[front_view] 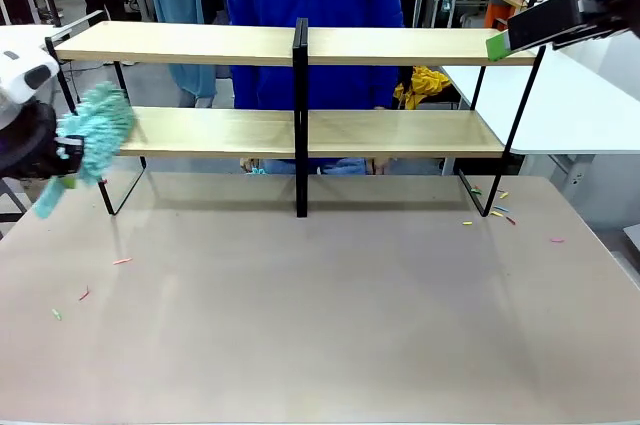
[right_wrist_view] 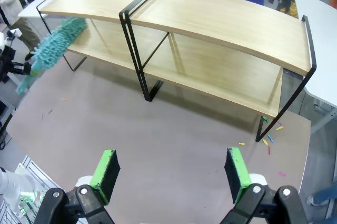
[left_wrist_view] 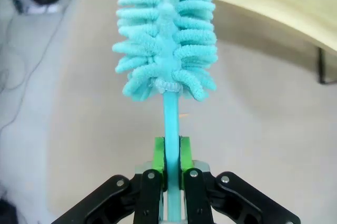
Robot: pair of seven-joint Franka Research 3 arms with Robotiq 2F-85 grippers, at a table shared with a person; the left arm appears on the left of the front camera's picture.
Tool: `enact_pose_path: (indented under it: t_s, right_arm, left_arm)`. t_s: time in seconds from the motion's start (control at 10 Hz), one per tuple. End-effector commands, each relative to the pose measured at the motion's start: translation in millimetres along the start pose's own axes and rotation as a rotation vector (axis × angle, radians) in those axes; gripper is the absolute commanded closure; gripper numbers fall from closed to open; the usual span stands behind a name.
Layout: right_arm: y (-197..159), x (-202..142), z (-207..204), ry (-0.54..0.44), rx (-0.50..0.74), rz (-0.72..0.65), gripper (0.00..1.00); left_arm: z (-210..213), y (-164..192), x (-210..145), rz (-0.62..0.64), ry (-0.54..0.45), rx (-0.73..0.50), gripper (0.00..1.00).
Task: Clean the shelves.
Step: Clean another randomly selected level of the Shelf with the Duster.
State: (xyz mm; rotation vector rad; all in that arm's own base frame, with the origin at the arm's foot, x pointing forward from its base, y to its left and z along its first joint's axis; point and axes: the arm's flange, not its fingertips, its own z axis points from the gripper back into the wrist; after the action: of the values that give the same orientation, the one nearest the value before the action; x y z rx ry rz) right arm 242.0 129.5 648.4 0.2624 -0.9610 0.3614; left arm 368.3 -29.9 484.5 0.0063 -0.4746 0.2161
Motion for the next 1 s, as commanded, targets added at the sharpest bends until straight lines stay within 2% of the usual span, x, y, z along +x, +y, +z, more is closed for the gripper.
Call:
enact_pose_path:
  t_s: [0.0, 0.1, 0.2, 0.4, 0.5, 0.7, 0.9]
  right_arm:
    - [1, 0, 0, -0.003, -0.007, -0.011, 0.00]
    - [1, 0, 0, -0.003, -0.007, -0.011, 0.00]
    - [1, 0, 0, -0.003, -0.007, -0.011, 0.00]
    - [1, 0, 0, -0.003, -0.007, -0.011, 0.00]
    - [1, 0, 0, -0.003, -0.007, -0.011, 0.00]
    - [1, 0, 0, -0.003, -0.007, -0.011, 0.00]
    - [1, 0, 0, -0.003, -0.007, -0.011, 0.00]
  left_arm:
    - [20, -8, -8, 0.152, -0.085, 0.105, 0.87]
    - [30, -9, -12, 0.129, -0.159, 0.058, 0.87]
    - [31, -14, -16, 0.058, -0.133, -0.008, 0.87]
    - [27, -18, -19, 0.018, -0.112, -0.028, 0.87]
    - [29, -18, -20, -0.019, -0.106, -0.097, 0.87]
    - [38, -17, -23, -0.123, -0.069, -0.314, 0.87]
    - [49, -6, -25, -0.211, 0.048, -0.513, 0.87]
